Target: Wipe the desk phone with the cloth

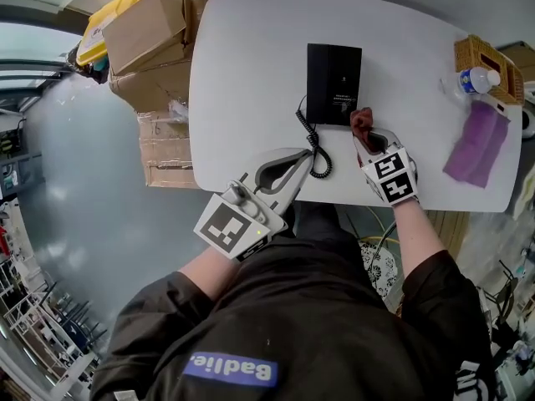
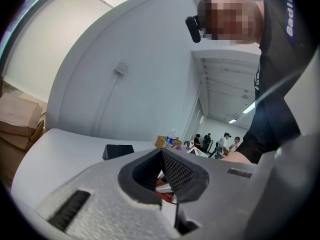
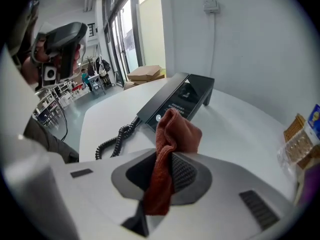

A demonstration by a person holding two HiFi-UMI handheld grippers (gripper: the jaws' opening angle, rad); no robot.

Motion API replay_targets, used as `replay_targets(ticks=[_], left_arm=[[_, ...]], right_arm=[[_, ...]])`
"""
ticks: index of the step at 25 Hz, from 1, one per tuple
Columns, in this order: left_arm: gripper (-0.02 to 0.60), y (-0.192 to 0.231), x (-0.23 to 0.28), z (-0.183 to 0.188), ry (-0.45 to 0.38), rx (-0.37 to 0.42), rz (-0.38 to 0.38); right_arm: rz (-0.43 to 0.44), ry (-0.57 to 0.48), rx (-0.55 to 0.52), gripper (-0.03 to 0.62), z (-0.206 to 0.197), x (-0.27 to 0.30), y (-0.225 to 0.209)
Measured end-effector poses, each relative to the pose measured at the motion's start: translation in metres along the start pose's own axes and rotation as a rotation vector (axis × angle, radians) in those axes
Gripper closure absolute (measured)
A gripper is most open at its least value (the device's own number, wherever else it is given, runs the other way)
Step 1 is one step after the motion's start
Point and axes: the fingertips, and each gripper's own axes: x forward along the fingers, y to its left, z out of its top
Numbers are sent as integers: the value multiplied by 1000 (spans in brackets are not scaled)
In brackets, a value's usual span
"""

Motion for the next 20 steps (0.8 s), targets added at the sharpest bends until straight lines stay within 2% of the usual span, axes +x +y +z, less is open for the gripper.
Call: replay_targets(ticks=[6, 11, 16, 20], left_arm=[[566, -9, -23, -1, -10, 32, -40], [566, -20, -47, 14, -43, 47, -63], [566, -19, -61, 38, -76, 74, -60], [566, -1, -50, 57, -99, 73, -8]], right_arm=[[-12, 41, 47, 525, -17, -4, 24], [-80, 39, 66, 525, -14, -29, 21], [-156, -22, 37, 525, 30, -68, -11], [-135, -114, -31, 525, 96, -83, -48]])
